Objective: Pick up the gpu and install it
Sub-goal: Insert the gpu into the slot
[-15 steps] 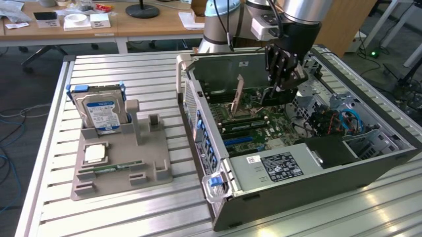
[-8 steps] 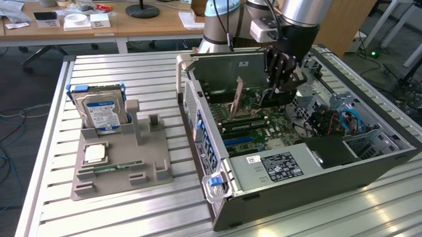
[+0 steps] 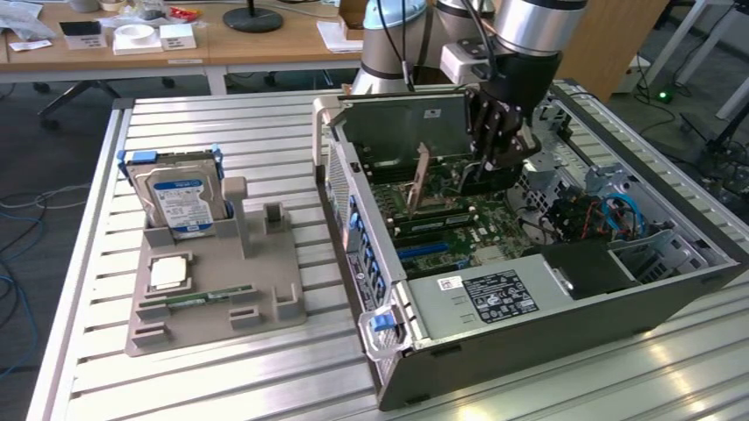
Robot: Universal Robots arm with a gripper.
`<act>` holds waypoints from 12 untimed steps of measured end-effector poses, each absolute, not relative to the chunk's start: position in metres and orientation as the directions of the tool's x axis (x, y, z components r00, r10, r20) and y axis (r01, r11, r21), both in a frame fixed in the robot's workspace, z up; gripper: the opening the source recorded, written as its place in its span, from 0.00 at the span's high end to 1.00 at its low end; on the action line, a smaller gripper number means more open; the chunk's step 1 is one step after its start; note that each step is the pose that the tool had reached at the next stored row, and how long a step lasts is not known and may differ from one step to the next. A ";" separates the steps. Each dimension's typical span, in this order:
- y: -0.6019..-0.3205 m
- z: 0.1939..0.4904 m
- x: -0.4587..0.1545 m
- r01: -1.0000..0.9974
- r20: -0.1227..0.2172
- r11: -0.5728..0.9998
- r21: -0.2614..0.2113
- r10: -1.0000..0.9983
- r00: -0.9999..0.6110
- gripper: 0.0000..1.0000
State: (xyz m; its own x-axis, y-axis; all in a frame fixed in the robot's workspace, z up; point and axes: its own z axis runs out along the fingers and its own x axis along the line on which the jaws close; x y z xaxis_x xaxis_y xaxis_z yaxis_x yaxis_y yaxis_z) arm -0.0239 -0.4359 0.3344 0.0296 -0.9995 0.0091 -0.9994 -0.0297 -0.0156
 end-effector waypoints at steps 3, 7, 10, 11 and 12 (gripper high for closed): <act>-0.436 0.333 -0.024 -0.999 0.009 -0.030 -0.016 -1.000 0.029 0.74; -0.436 0.332 -0.024 -0.999 0.009 -0.029 -0.016 -1.000 0.029 0.74; -0.436 0.331 -0.024 -0.999 0.009 -0.029 -0.016 -1.000 0.029 0.74; -0.436 0.331 -0.024 -0.999 0.009 -0.029 -0.016 -1.000 0.029 0.74; -0.436 0.331 -0.024 -0.999 0.009 -0.029 -0.016 -1.000 0.029 0.74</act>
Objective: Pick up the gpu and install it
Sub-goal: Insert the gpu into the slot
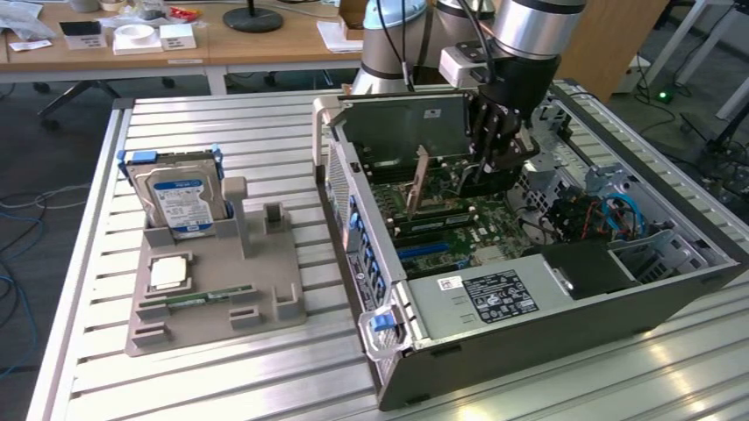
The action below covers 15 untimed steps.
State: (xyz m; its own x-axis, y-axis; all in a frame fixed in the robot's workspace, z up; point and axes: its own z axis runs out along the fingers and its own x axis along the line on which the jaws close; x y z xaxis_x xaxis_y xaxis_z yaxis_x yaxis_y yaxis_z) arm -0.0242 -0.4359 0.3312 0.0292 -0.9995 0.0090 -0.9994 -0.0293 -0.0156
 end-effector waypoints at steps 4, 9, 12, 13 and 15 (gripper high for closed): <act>-0.436 0.331 -0.024 -0.999 0.009 -0.029 -0.016 -1.000 0.029 0.74; -0.436 0.330 -0.024 -1.000 0.009 -0.027 -0.016 -1.000 0.027 0.74; -0.436 0.330 -0.024 -1.000 0.009 -0.009 -0.016 -1.000 0.009 0.74; -0.436 0.330 -0.024 -1.000 0.009 -0.002 -0.016 -1.000 0.002 0.74; -0.436 0.329 -0.024 -1.000 0.009 0.008 -0.016 -1.000 -0.008 0.74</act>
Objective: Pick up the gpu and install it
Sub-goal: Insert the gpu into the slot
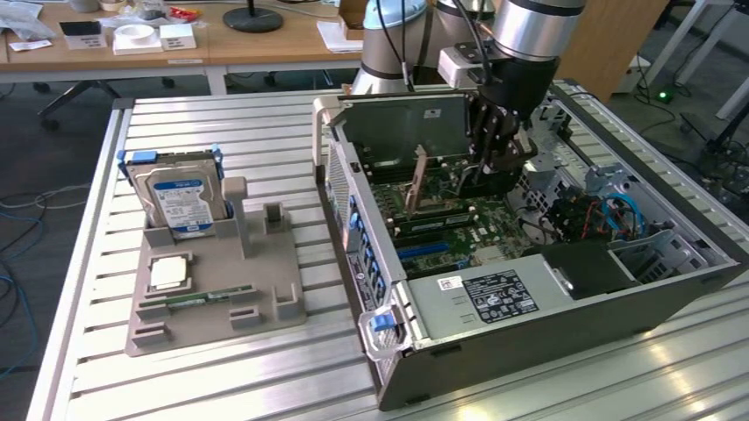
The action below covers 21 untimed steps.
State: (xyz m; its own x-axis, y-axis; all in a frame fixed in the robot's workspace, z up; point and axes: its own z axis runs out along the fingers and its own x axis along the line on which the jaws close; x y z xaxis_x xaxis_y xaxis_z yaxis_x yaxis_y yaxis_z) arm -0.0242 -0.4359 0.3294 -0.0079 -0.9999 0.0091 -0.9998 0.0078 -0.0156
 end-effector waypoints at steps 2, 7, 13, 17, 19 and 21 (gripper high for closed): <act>-0.436 0.329 -0.024 -1.000 0.009 0.008 -0.016 -1.000 -0.008 0.74; -0.440 0.326 -0.025 -1.000 0.009 0.008 -0.016 -1.000 -0.008 0.74; -0.442 0.320 -0.026 -1.000 0.009 0.008 -0.016 -1.000 -0.008 0.74; -0.442 0.314 -0.027 -1.000 0.009 0.008 -0.016 -1.000 -0.008 0.74; -0.442 0.311 -0.028 -1.000 0.009 0.008 -0.016 -1.000 -0.008 0.74; -0.442 0.307 -0.028 -1.000 0.009 0.008 -0.016 -1.000 -0.008 0.74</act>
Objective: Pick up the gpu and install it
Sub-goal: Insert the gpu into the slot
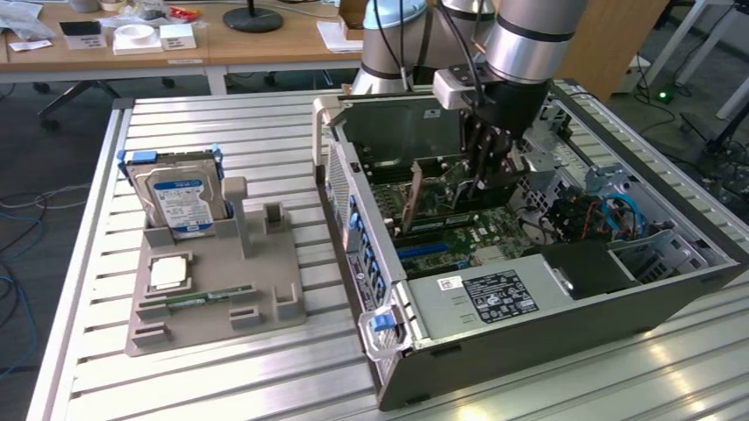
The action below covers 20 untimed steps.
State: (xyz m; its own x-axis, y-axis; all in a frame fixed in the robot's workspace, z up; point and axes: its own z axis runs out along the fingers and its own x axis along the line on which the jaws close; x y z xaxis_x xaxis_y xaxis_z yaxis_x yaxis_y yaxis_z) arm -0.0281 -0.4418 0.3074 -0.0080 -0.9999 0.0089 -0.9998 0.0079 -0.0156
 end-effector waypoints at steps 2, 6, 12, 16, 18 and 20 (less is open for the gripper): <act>-0.442 0.304 -0.028 -1.000 0.009 0.008 -0.016 -1.000 -0.008 0.74; -0.442 0.301 -0.029 -1.000 0.009 0.008 -0.016 -1.000 -0.008 0.74; -0.442 0.301 -0.029 -1.000 0.009 0.008 -0.016 -1.000 -0.008 0.74; -0.443 0.300 -0.030 -1.000 0.009 0.008 -0.016 -1.000 -0.008 0.74; -0.443 0.299 -0.030 -1.000 0.009 0.008 -0.016 -1.000 -0.008 0.74; -0.444 0.298 -0.031 -1.000 0.008 0.008 -0.016 -1.000 -0.008 0.74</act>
